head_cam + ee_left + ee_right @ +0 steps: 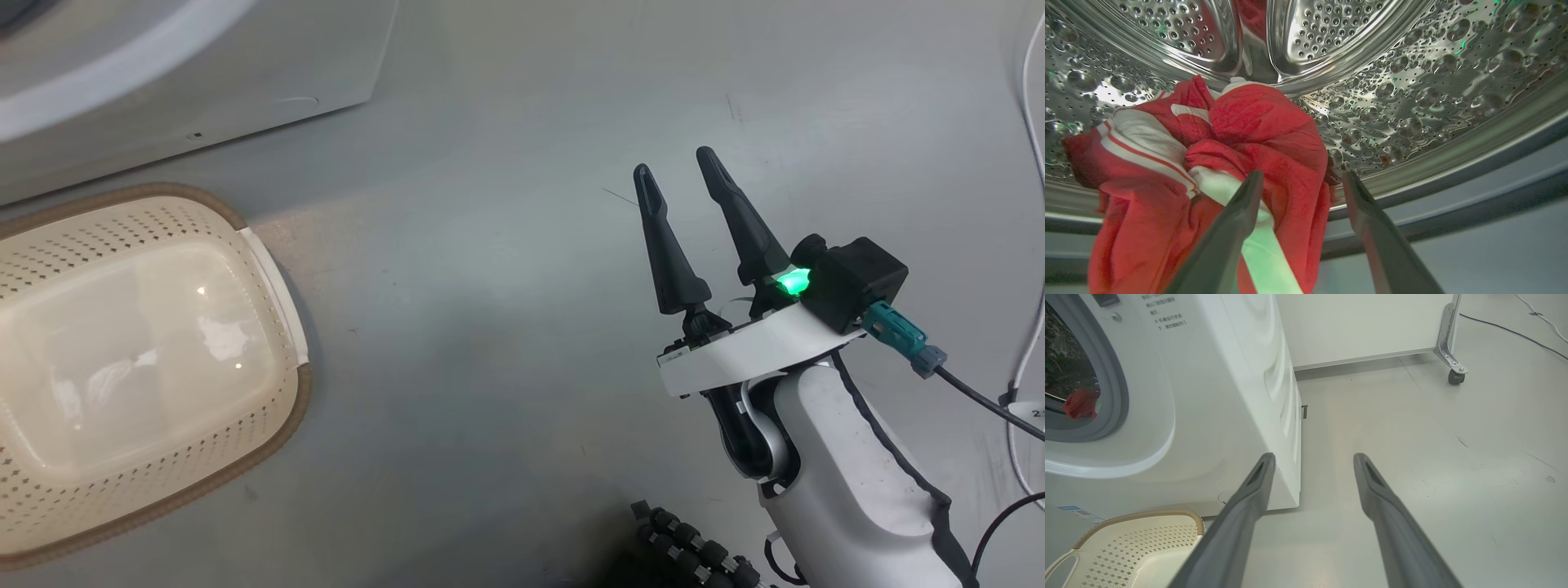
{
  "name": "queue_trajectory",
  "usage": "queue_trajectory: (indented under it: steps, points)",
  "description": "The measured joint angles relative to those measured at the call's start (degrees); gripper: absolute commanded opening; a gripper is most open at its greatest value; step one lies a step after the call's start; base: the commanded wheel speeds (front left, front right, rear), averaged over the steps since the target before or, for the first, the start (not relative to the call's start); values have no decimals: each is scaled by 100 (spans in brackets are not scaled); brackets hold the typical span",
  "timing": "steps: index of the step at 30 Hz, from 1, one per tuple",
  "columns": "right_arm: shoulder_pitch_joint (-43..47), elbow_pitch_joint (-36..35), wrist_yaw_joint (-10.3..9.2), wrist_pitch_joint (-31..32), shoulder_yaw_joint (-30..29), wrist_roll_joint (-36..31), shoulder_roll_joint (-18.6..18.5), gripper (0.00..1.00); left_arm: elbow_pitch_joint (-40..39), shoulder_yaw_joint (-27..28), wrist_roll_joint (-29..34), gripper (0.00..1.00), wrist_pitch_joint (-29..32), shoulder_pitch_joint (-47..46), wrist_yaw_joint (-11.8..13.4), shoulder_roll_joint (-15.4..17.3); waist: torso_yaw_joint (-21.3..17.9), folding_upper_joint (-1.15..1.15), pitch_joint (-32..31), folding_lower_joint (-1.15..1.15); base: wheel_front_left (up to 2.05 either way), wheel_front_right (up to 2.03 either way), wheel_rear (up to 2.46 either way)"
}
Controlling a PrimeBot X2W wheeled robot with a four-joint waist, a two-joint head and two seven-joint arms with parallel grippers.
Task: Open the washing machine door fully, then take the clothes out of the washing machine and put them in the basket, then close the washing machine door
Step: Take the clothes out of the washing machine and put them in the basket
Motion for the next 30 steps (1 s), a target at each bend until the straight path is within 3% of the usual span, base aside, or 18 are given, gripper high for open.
queue_trajectory:
  steps: [7,11,12,13,14,15,30]
  points:
    - [-12,-1,-57,0,32,3,1,100,448,-55,57,100,123,-148,20,20,-120,0,97,0,0,0,0]
    - [-55,1,-59,0,68,2,3,100,698,-108,193,100,249,-187,167,59,-124,0,105,0,0,0,0]
    - [-73,1,-59,0,69,2,3,100,755,-108,201,78,255,-191,202,73,-122,0,107,0,0,0,0]
    - [-95,2,-59,0,71,2,3,100,815,-103,201,49,282,-202,212,74,-119,0,108,0,0,0,0]
    - [-119,5,-59,0,78,1,2,100,849,-103,201,29,296,-210,233,73,-115,0,108,0,0,0,0]
    - [-133,7,-59,0,83,1,3,100,866,-103,200,0,296,-224,233,73,-112,0,107,0,0,0,0]
    - [-230,138,-153,0,-10,-142,2,100,1111,-235,364,0,-227,-318,260,-97,39,0,-26,0,0,0,0]
